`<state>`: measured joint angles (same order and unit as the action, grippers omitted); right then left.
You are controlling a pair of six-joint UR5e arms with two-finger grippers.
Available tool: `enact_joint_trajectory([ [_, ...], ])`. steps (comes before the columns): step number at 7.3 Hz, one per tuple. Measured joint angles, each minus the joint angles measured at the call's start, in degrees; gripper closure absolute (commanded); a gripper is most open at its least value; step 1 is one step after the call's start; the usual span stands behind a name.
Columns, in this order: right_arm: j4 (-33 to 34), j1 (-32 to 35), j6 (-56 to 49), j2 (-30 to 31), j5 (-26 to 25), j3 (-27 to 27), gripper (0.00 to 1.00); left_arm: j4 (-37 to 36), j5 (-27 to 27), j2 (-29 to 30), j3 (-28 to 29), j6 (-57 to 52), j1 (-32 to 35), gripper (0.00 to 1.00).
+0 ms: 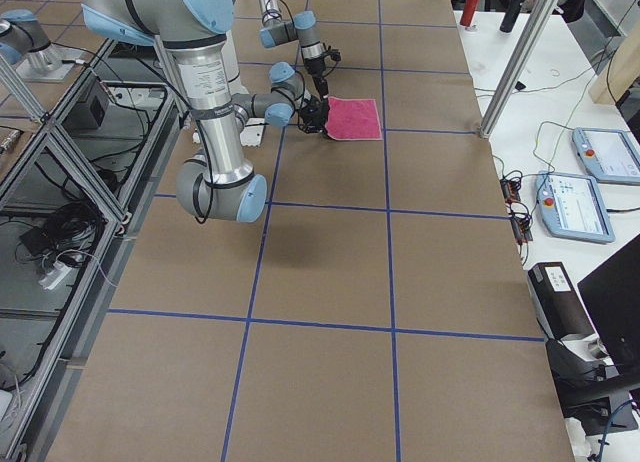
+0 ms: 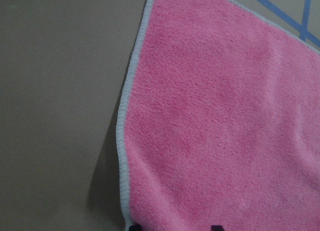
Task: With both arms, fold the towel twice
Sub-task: 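Lift the near edge with both grippers and fold it toward the far edge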
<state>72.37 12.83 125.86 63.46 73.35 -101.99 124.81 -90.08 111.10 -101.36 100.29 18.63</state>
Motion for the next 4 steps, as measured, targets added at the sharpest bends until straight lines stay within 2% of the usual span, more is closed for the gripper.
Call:
enact_joint_trajectory([
  [1,0.0,0.0,0.0,0.0,0.0,0.0,1.00,0.0,0.0,-0.1,0.0,0.0,0.0,0.78],
  [2,0.0,0.0,0.0,0.0,0.0,0.0,1.00,0.0,0.0,-0.1,-0.1,0.0,0.0,0.80],
  [3,0.0,0.0,0.0,0.0,0.0,0.0,1.00,0.0,0.0,-0.2,-0.1,0.0,0.0,0.95],
  [4,0.0,0.0,0.0,0.0,0.0,0.0,1.00,0.0,0.0,-0.2,-0.1,0.0,0.0,1.00],
])
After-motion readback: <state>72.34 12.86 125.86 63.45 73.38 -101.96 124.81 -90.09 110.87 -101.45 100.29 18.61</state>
